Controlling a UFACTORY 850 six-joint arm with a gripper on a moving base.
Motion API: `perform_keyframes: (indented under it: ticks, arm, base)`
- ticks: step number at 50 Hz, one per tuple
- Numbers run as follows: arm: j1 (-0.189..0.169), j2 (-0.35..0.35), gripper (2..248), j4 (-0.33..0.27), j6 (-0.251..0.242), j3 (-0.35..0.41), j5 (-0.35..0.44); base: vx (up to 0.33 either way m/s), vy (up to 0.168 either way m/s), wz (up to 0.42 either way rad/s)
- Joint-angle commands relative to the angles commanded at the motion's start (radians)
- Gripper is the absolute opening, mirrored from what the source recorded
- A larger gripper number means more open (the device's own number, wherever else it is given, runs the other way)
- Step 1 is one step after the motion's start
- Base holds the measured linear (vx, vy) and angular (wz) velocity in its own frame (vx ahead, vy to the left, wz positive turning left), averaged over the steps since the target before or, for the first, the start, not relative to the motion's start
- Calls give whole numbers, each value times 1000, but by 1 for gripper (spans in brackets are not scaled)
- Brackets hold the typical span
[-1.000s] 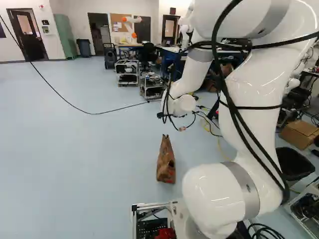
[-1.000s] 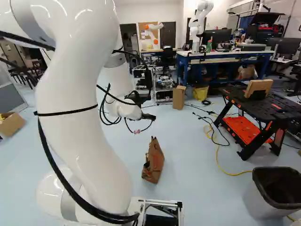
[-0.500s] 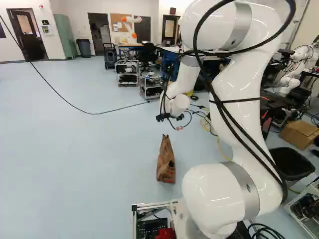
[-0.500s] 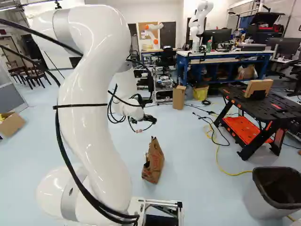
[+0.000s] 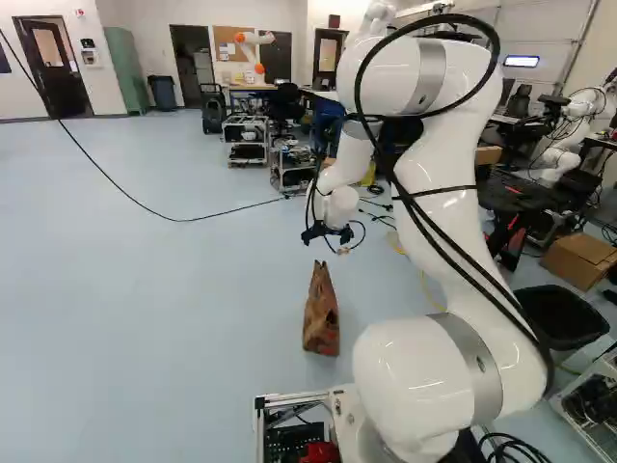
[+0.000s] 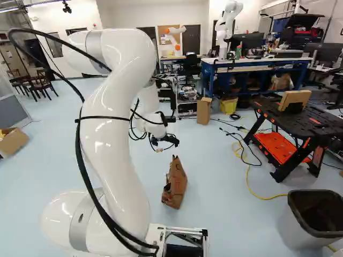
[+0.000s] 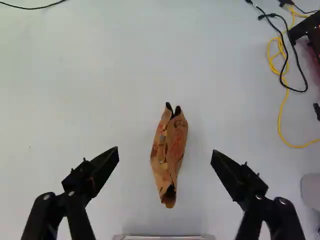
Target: Pick up the grocery bag from the ground
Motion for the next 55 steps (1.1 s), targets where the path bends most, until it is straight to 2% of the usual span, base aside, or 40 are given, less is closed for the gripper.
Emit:
perform_keyframes:
  ticks: [55]
  arm:
    - [0,-260,247,76,0,-225,-244]
  base:
    - [0,0,0]
